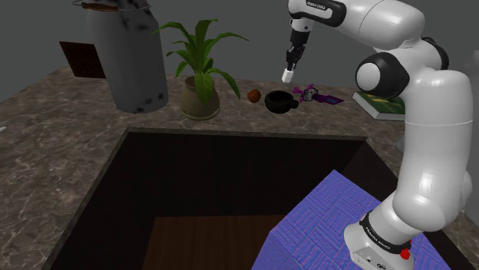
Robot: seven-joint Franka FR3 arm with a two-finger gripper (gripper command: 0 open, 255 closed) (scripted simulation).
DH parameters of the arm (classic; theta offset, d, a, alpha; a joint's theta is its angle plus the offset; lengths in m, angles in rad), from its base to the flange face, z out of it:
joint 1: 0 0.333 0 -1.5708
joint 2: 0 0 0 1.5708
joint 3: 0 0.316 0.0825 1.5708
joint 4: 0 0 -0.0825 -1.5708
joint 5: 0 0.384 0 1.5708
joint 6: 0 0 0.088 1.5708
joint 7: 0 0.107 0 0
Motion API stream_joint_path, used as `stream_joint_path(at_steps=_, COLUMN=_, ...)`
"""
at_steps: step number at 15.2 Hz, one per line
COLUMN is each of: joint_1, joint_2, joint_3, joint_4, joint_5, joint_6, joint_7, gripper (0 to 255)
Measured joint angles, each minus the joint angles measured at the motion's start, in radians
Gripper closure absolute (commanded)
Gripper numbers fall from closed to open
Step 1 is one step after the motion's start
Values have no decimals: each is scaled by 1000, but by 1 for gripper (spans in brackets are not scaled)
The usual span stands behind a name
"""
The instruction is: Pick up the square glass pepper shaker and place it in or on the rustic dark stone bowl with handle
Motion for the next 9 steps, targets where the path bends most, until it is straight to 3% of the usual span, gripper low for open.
stream_joint_path(at_steps=9, joint_1=23, joint_2=-35, joint_3=-1, joint_4=-181, joint_5=-8, joint_6=145, joint_7=-2, gripper=255)
